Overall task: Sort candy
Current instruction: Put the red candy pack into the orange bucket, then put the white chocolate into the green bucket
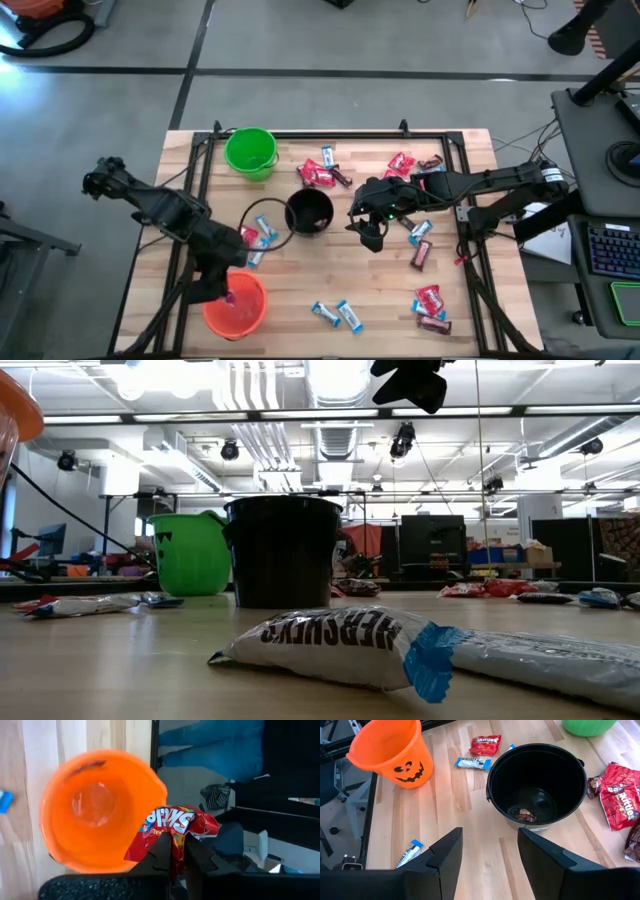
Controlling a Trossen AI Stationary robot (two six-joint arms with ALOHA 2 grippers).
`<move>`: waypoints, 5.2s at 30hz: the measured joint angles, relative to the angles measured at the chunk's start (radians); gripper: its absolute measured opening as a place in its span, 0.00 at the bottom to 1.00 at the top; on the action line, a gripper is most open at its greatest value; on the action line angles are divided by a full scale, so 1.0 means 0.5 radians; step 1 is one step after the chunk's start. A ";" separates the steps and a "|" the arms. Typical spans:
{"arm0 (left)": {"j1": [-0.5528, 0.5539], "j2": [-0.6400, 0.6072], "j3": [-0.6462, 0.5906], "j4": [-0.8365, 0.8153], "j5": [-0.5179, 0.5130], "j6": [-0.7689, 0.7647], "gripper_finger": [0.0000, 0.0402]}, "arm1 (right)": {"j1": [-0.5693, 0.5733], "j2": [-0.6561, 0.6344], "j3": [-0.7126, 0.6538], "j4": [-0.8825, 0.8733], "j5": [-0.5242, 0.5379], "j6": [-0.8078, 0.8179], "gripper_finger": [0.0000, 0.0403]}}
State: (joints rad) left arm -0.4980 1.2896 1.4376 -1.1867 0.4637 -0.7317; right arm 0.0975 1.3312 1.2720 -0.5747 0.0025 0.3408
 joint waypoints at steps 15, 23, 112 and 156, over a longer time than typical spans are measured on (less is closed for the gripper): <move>-0.120 0.000 0.000 -0.118 0.037 -0.291 0.12 | 0.000 0.000 0.000 0.001 0.000 0.000 0.45; -0.120 0.001 0.000 -0.109 0.037 -0.305 0.13 | 0.000 0.000 0.000 0.001 -0.001 0.026 0.45; -0.114 0.002 0.002 0.051 -1.543 0.437 0.14 | 0.668 0.802 0.064 0.074 -0.181 1.479 0.45; -0.113 0.002 0.001 0.130 -1.641 0.345 0.14 | 0.875 1.200 0.064 0.390 -0.183 1.813 0.45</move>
State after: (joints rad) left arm -0.5545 1.2907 1.4380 -1.1217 -0.3569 -0.5594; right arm 0.5352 1.9312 1.3041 -0.3796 -0.0891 1.2472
